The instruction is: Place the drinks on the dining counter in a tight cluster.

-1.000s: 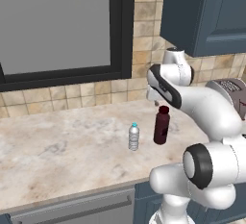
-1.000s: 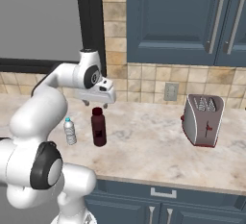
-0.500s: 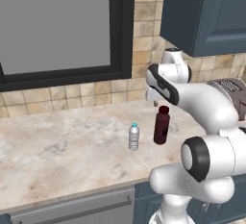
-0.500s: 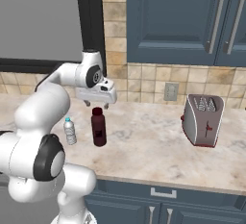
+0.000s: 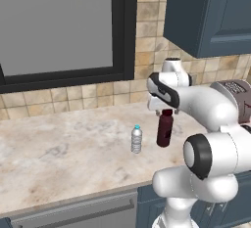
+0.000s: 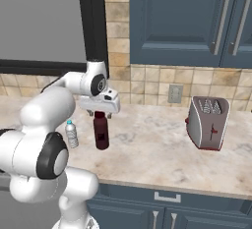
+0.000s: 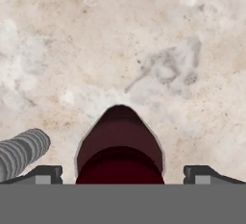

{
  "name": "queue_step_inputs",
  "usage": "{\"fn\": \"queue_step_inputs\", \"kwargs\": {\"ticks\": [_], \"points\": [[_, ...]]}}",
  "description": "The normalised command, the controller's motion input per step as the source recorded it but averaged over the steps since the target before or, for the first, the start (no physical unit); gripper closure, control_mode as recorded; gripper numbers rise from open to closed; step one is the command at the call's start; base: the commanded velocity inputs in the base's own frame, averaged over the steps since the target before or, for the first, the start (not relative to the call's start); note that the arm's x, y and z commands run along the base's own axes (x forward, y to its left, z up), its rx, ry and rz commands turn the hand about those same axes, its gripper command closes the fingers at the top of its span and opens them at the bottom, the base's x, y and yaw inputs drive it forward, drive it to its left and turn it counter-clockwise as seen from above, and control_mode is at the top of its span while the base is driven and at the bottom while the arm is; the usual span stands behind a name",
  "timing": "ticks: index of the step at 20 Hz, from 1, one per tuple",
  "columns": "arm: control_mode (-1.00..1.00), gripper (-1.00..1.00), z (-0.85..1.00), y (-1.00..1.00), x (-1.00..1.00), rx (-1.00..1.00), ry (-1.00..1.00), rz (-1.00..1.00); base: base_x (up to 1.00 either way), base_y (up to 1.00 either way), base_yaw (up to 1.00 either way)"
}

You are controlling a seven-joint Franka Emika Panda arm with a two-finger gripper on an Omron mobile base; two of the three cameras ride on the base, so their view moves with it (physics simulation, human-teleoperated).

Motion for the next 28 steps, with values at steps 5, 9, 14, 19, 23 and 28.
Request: {"fn": "queue_step_inputs", "kwargs": {"ticks": [5, 9, 14, 19, 23, 28], "points": [[-1.0, -1.0, -0.21, 0.0, 0.0, 0.0, 0.05, 0.0, 0.0, 0.0, 0.0], [-1.0, -1.0, -0.07, 0.0, 0.0, 0.0, 0.05, 0.0, 0.0, 0.0, 0.0], [-1.0, -1.0, 0.0, 0.0, 0.0, 0.0, 0.0, 0.0, 0.0, 0.0, 0.0], [-1.0, 1.0, 0.0, 0.0, 0.0, 0.0, 0.0, 0.0, 0.0, 0.0, 0.0], [-1.0, 1.0, 0.0, 0.0, 0.0, 0.0, 0.0, 0.0, 0.0, 0.0, 0.0], [-1.0, 1.0, 0.03, 0.0, -0.05, 0.0, -0.02, 0.0, 0.0, 0.0, 0.0]]}}
